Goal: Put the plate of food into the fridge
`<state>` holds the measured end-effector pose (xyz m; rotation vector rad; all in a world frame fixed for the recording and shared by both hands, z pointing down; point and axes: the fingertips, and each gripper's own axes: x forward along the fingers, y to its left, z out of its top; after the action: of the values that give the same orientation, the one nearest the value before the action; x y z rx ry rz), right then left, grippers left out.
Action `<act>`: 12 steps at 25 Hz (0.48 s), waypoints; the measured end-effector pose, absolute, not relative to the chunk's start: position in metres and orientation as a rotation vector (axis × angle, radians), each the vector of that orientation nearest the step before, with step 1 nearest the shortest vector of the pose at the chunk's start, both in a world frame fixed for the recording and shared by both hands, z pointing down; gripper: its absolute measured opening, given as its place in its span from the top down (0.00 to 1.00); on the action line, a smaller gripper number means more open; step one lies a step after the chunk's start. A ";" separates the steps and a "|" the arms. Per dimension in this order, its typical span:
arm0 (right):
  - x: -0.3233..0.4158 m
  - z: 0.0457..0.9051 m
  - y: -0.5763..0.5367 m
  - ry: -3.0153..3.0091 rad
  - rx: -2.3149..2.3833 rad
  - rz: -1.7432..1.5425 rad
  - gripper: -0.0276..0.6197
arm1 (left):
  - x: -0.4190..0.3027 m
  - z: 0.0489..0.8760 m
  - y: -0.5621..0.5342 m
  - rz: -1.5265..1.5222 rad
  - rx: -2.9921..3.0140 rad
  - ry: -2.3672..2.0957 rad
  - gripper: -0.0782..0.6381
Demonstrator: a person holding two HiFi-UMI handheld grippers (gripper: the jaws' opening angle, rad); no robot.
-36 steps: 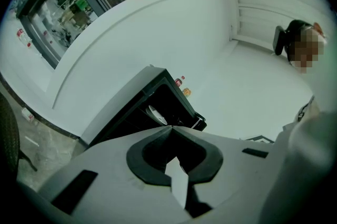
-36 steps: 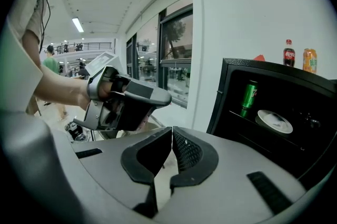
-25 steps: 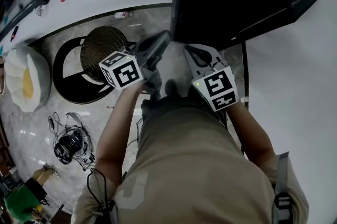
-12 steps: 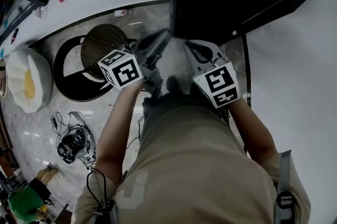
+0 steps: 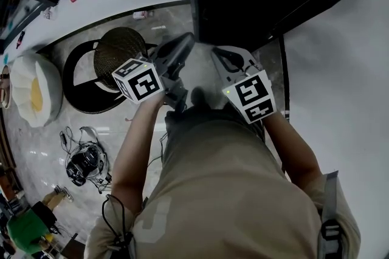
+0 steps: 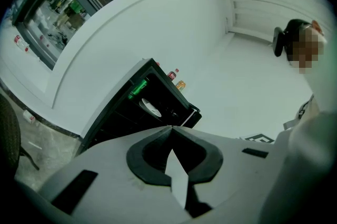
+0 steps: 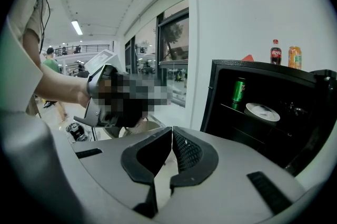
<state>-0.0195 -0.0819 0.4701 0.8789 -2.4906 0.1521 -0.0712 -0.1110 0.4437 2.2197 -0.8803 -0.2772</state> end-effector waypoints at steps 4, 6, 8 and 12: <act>-0.001 0.467 -0.079 -2.496 0.876 0.167 0.92 | -0.050 0.441 -0.110 -0.276 2.221 -0.878 0.88; 0.011 0.464 -0.082 -2.497 0.905 0.201 0.92 | -0.040 0.439 -0.110 -0.272 2.231 -0.877 0.88; 0.023 0.463 -0.084 -2.499 0.943 0.239 0.92 | -0.029 0.438 -0.109 -0.262 2.247 -0.880 0.88; 0.041 0.463 -0.083 -2.511 0.971 0.305 0.92 | -0.010 0.443 -0.107 -0.200 2.291 -0.908 0.88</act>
<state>0.0414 -0.0833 0.4625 0.9712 -2.5111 0.3048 -0.0100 -0.1066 0.4428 2.2911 -0.9077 -0.1996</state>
